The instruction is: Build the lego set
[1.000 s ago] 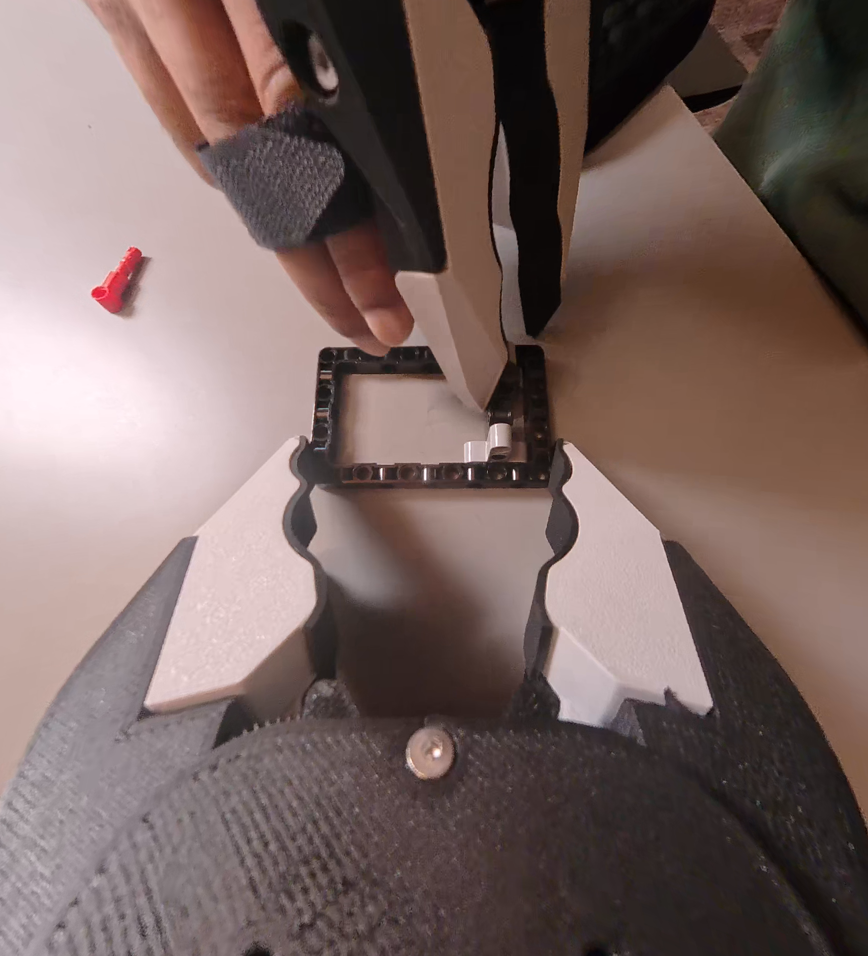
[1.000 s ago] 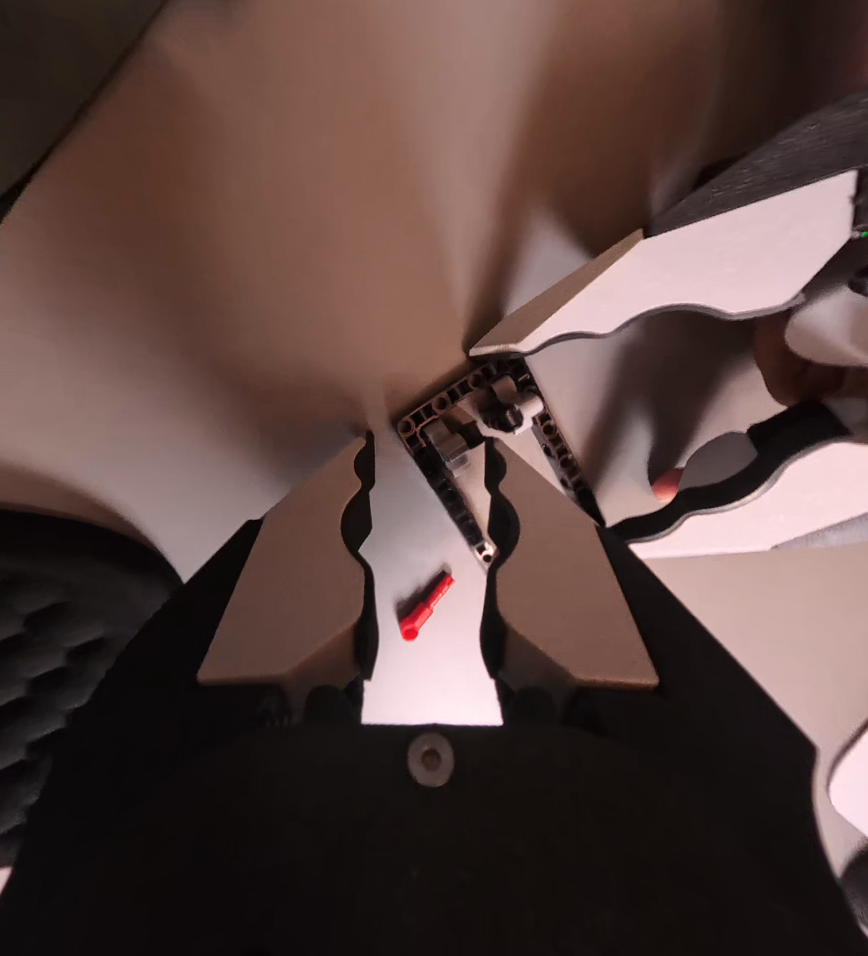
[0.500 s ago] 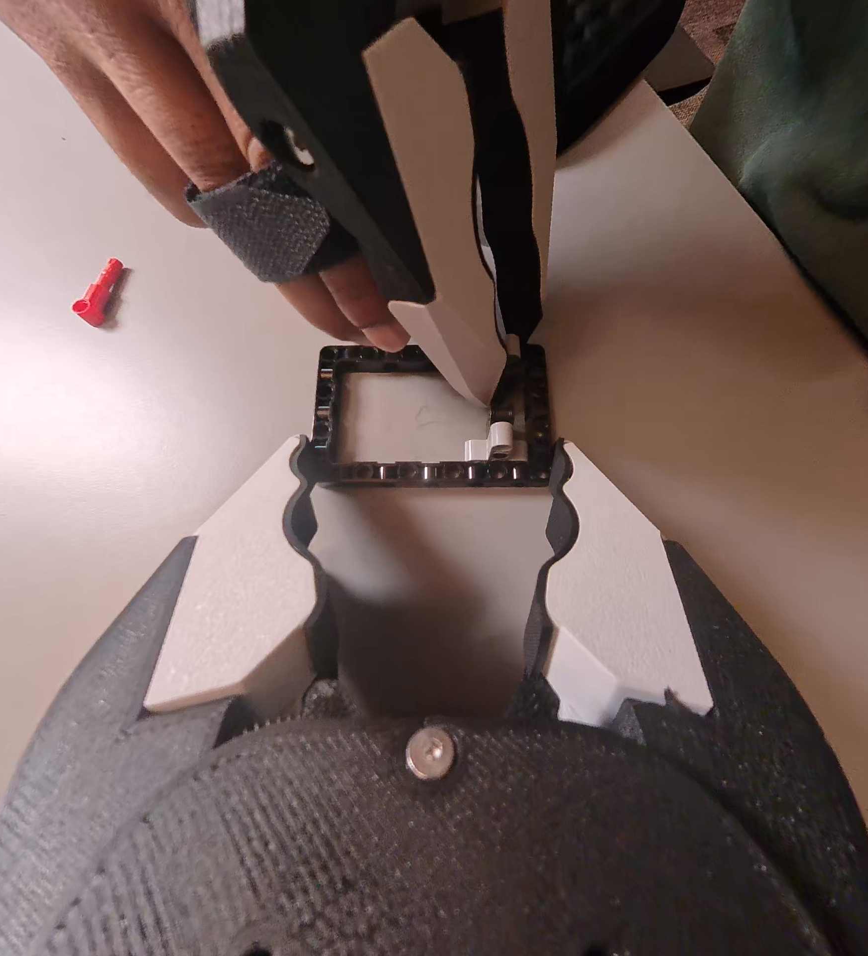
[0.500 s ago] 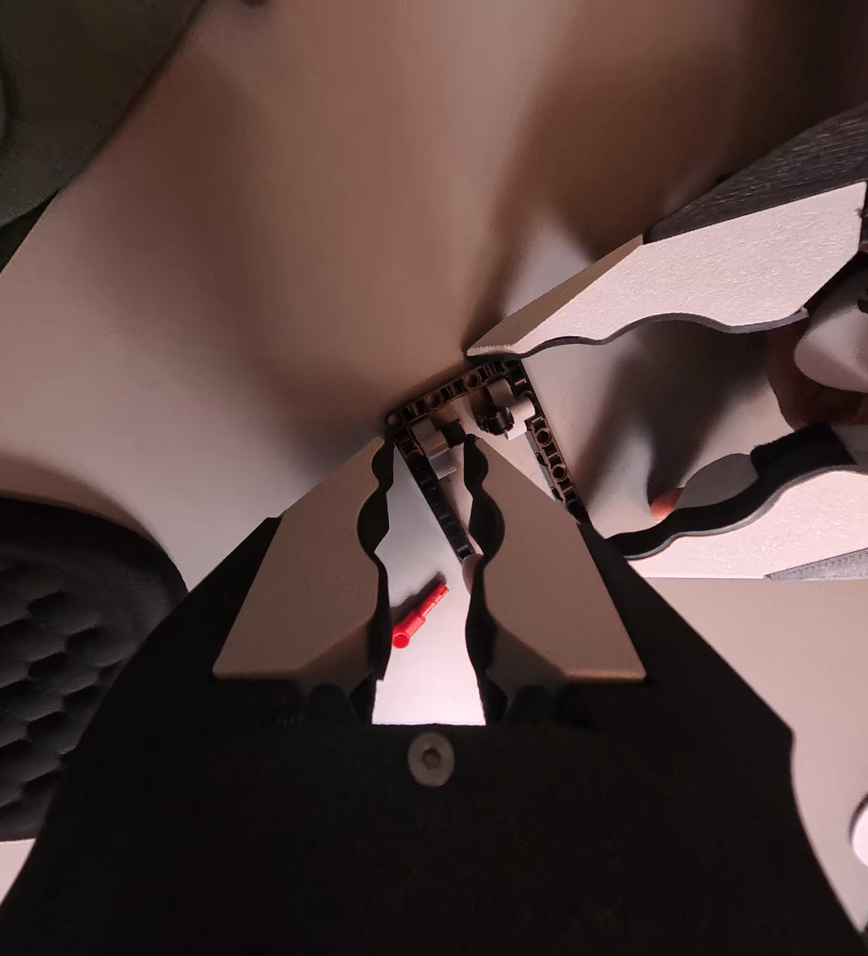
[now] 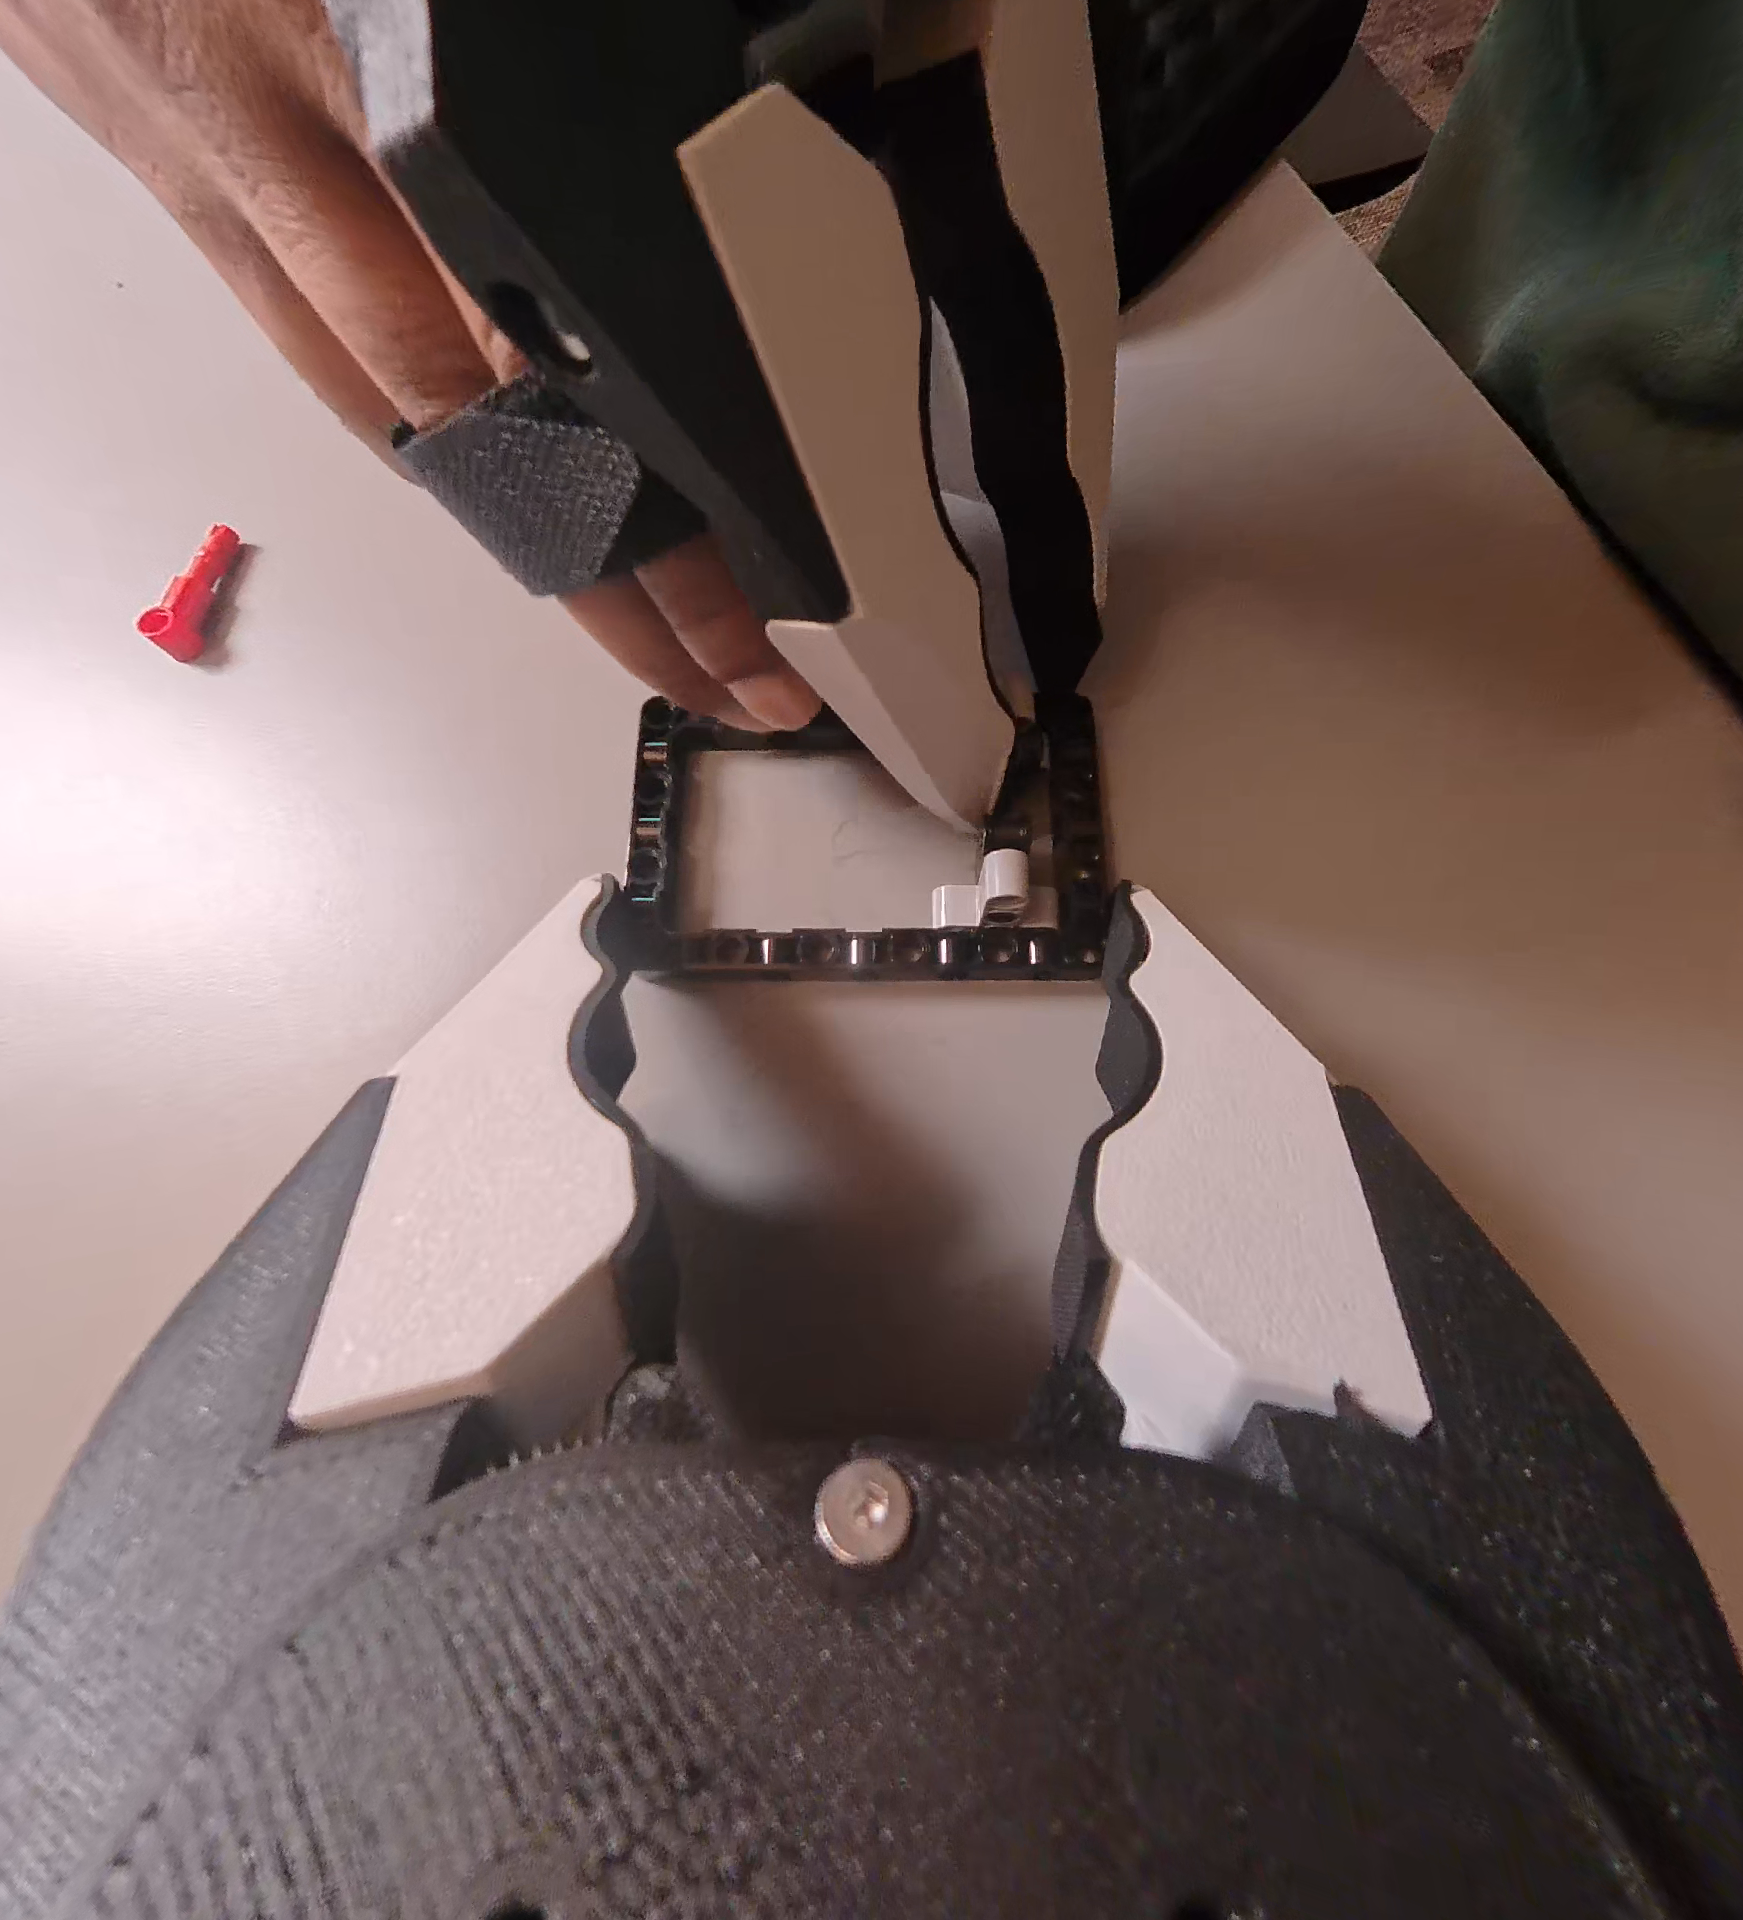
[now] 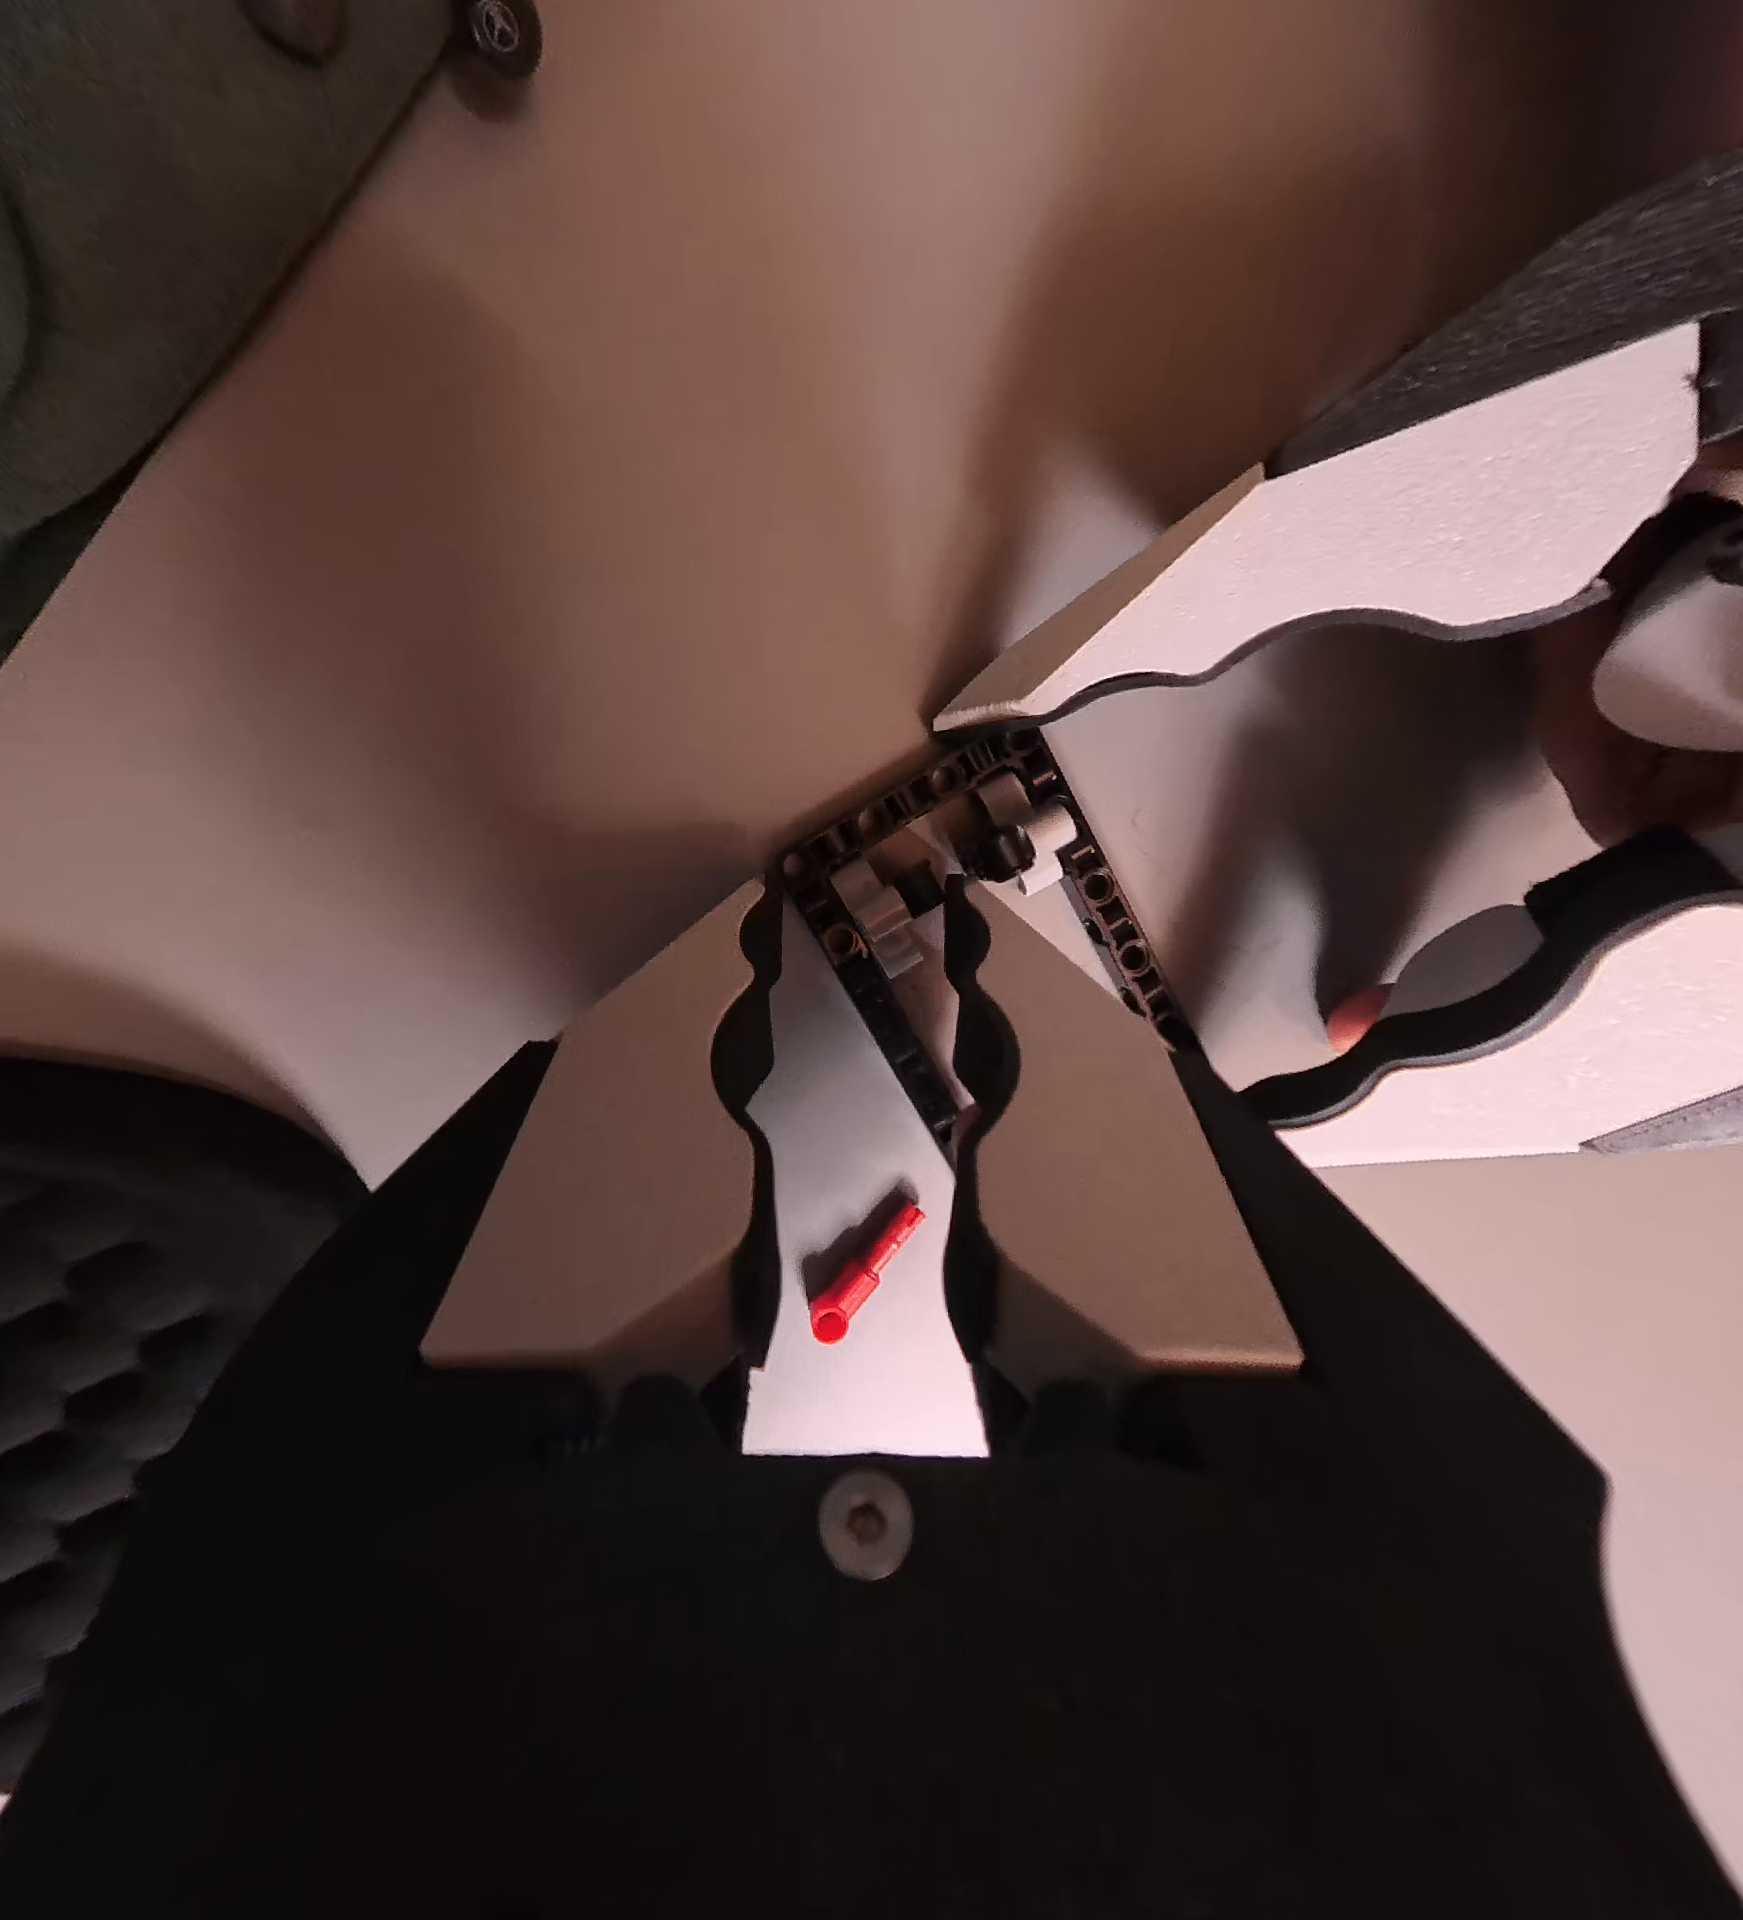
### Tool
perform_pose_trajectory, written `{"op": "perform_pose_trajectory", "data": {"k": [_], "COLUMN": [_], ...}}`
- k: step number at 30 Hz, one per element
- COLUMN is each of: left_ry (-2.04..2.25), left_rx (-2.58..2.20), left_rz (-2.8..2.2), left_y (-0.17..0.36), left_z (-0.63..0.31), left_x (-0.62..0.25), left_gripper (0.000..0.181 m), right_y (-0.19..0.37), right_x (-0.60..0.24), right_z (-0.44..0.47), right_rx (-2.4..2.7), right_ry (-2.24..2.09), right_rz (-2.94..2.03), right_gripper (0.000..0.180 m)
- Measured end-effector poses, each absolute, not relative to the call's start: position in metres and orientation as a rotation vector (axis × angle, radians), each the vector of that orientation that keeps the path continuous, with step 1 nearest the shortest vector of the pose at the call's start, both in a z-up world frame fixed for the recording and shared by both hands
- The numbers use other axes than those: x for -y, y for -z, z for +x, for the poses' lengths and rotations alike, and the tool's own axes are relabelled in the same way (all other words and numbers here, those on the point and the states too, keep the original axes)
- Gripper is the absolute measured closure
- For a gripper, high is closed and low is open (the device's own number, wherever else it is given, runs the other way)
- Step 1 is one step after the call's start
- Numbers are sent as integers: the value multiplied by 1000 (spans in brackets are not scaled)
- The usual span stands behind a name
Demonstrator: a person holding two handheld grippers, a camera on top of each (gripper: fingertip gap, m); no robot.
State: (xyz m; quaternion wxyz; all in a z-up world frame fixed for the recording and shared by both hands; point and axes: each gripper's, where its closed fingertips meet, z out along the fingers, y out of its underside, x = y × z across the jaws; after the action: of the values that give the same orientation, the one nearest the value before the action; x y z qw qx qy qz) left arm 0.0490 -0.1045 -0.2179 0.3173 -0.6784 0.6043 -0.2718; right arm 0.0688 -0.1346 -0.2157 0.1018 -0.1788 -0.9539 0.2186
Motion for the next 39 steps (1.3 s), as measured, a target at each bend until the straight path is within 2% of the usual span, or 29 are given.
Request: {"op": "perform_pose_trajectory", "data": {"k": [16,20,25,39], "left_ry": [717,716,717,719], "left_rx": [-1590,-1591,-1592,-1590], "left_rz": [-1786,-1786,-1785,-1786], "left_y": [218,218,218,218], "left_z": [49,49,49,49], "left_x": [105,105,106,105], "left_gripper": [89,89,89,88], "right_y": [218,208,211,211], "right_x": [131,134,136,135], "right_z": [72,68,69,69], "right_rx": [2816,2746,2762,2797], "right_ry": [-675,-693,-617,-781], "right_rz": [-756,-698,-590,-843], "right_gripper": [152,142,148,153]}}
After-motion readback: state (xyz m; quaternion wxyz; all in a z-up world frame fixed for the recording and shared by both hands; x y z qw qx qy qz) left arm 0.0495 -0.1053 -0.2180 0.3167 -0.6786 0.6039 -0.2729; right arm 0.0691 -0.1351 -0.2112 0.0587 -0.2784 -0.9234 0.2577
